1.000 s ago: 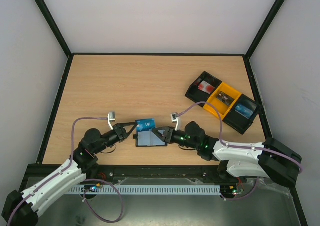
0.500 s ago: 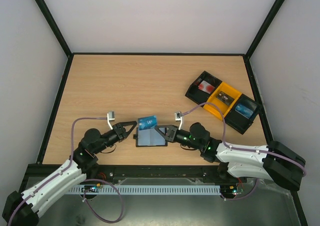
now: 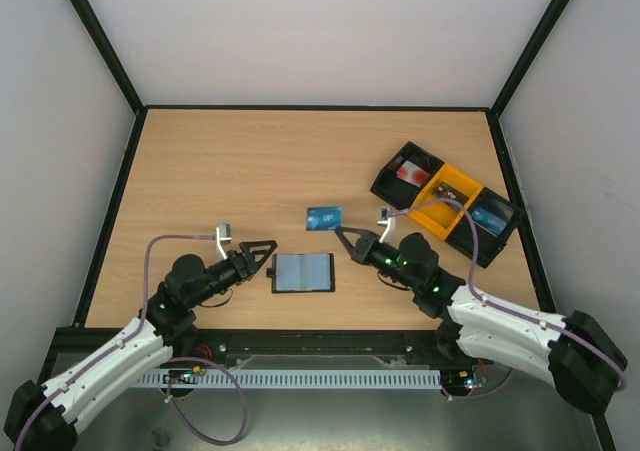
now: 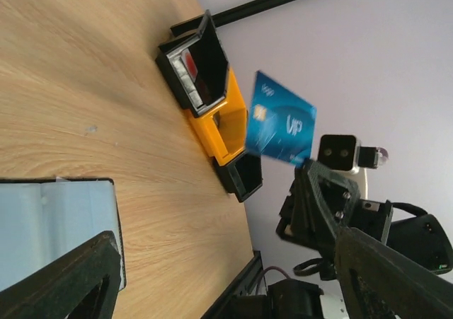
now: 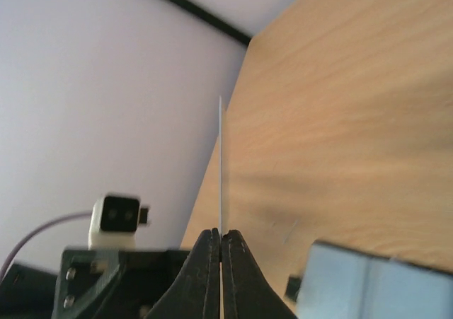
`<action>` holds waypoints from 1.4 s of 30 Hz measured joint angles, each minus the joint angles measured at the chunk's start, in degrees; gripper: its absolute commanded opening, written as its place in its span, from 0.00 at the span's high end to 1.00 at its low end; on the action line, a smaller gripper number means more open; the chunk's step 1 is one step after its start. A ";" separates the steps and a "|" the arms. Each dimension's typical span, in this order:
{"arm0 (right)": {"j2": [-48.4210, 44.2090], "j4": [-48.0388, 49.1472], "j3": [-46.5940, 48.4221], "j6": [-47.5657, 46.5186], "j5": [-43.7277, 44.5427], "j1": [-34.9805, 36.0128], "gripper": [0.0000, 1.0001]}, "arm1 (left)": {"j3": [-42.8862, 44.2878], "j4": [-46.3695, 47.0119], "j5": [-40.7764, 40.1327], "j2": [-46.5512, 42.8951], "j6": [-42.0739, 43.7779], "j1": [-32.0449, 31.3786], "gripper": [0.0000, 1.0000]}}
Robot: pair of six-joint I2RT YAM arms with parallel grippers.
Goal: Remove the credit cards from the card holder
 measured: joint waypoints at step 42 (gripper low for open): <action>1.75 -59.89 25.55 -34.51 -3.26 -75.36 0.98 | 18.49 -19.98 17.29 24.24 22.82 4.55 0.00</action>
